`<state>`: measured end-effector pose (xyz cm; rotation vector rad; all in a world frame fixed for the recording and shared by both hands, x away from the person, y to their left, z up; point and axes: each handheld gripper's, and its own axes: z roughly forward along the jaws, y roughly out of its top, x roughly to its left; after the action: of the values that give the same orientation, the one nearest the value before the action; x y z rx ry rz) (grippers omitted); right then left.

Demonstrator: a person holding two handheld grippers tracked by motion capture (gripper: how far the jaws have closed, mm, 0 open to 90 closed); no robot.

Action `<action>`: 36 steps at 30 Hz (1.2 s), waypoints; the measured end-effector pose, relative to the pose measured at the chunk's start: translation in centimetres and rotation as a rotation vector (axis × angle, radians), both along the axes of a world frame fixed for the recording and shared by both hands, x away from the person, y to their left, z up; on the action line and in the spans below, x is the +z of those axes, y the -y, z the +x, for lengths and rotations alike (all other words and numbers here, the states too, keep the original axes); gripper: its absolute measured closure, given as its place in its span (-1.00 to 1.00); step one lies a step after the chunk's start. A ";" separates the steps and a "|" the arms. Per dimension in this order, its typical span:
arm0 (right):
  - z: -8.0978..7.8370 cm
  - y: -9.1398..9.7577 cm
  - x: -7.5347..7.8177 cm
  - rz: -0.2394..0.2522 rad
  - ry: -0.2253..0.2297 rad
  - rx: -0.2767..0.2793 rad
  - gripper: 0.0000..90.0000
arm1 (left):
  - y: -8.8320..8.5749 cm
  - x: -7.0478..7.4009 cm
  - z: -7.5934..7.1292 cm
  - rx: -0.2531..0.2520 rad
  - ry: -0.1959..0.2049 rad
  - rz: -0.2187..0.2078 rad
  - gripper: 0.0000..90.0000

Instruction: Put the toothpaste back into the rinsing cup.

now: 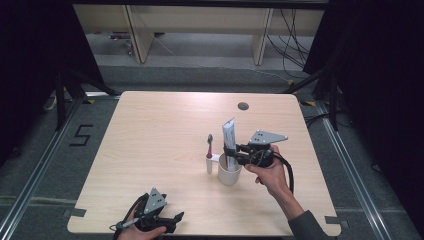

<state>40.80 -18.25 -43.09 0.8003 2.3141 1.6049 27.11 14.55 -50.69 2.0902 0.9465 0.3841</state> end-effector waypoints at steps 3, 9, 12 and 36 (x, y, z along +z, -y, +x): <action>-0.3 -0.1 -0.3 -0.019 -0.029 -0.006 0.65 | 0.1 0.0 -0.1 -0.004 -0.004 0.009 -0.62; -0.2 -0.1 -0.8 -0.035 -0.027 0.017 0.65 | 0.0 0.1 -0.1 -0.005 -0.001 0.009 -0.62; -0.4 0.0 -1.0 -0.049 -0.014 0.002 0.65 | 0.1 0.0 -0.1 -0.004 -0.002 0.012 -0.62; -0.6 0.8 -2.8 -0.060 -0.079 0.017 0.56 | 0.1 0.2 -0.3 -0.020 -0.002 0.009 -0.62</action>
<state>40.16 -19.06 -45.91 0.8466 2.4170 1.5295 26.86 14.41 -50.53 2.1070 0.9262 0.3764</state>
